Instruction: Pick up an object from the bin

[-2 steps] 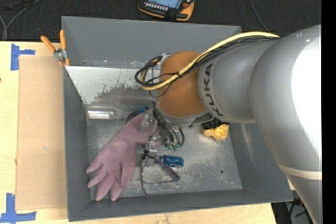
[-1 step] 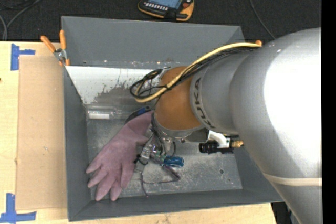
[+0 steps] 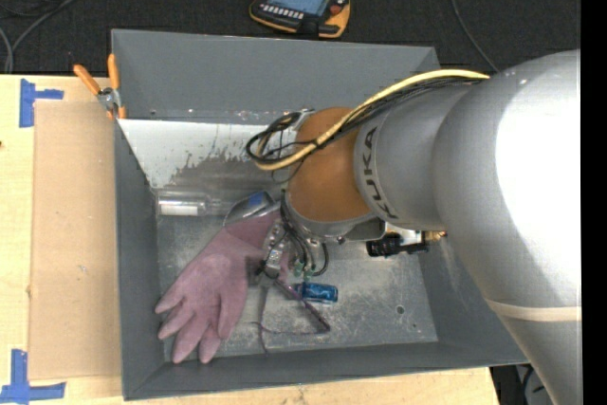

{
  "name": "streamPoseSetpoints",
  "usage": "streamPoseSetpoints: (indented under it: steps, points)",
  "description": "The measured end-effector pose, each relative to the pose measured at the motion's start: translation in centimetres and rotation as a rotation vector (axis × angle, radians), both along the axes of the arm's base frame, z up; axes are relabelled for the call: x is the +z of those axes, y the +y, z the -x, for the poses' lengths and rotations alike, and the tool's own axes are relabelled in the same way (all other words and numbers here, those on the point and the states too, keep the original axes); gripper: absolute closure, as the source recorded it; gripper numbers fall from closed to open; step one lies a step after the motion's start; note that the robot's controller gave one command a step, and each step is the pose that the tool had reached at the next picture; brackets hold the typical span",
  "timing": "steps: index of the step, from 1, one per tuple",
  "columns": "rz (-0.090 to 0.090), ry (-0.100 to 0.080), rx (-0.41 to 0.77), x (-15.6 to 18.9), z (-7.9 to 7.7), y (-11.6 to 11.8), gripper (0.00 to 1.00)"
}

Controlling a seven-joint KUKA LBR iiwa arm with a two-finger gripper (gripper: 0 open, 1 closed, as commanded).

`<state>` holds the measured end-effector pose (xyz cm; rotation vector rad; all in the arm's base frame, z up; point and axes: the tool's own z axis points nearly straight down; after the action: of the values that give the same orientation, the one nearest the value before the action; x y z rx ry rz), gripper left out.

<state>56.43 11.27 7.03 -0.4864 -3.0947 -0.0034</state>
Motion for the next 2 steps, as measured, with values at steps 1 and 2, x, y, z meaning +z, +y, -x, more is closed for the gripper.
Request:
streamPoseSetpoints:
  steps: [1, 2]
  points:
    - [0.000, 0.000, 0.000, 0.00, 0.00, 0.01, 1.00]
    - [0.001, 0.005, 0.001, 0.95, 0.15, -0.03, 1.00]
